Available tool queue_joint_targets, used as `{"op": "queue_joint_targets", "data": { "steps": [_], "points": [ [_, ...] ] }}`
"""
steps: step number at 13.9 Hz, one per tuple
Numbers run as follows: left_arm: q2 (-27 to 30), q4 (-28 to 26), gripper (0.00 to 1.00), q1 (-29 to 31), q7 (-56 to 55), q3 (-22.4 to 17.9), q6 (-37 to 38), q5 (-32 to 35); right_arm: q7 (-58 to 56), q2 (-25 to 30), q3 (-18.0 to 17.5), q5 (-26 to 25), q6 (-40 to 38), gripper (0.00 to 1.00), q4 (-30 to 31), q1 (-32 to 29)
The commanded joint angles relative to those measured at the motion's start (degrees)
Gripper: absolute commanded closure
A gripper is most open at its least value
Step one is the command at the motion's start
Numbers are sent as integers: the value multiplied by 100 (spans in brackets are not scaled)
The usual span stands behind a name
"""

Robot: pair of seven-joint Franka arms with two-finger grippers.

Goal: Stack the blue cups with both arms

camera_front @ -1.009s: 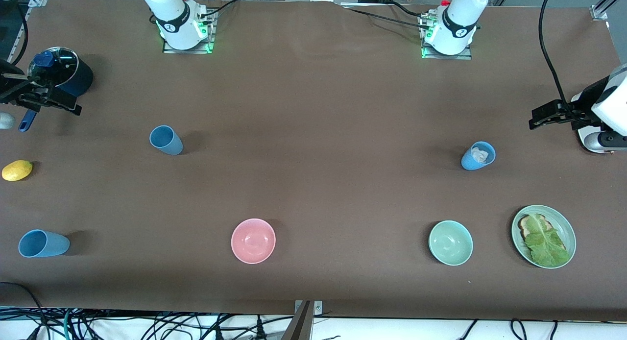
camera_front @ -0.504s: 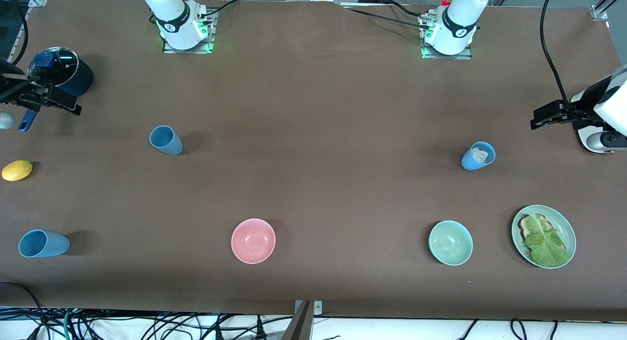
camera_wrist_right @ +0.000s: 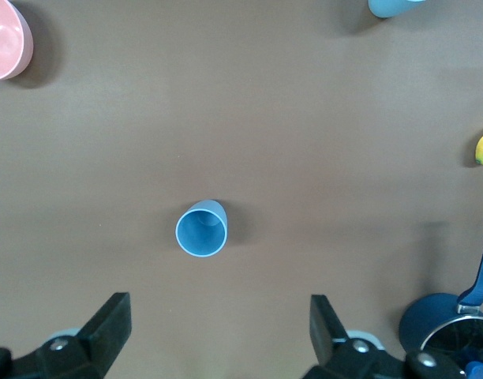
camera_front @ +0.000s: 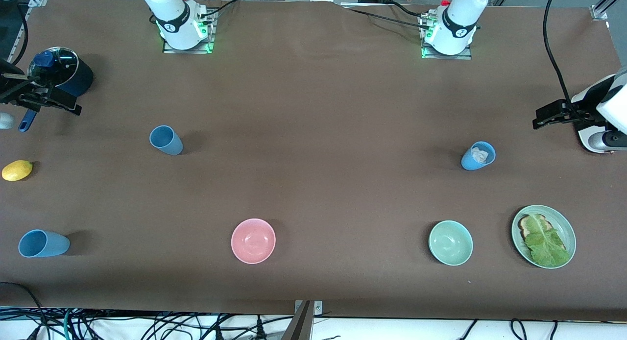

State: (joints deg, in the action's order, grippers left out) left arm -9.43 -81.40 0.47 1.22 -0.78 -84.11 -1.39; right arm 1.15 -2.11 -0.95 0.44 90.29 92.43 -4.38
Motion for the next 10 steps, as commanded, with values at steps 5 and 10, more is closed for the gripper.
{"op": "queue_joint_targets", "data": {
  "steps": [5,10],
  "points": [
    [11,-34,0,23,124,8,9,78,-71,44,-2,-18,-55,0,12,-19],
    [-59,-218,0,32,159,-124,-26,86,-71,44,-2,-18,-55,0,12,-19]
  ]
}}
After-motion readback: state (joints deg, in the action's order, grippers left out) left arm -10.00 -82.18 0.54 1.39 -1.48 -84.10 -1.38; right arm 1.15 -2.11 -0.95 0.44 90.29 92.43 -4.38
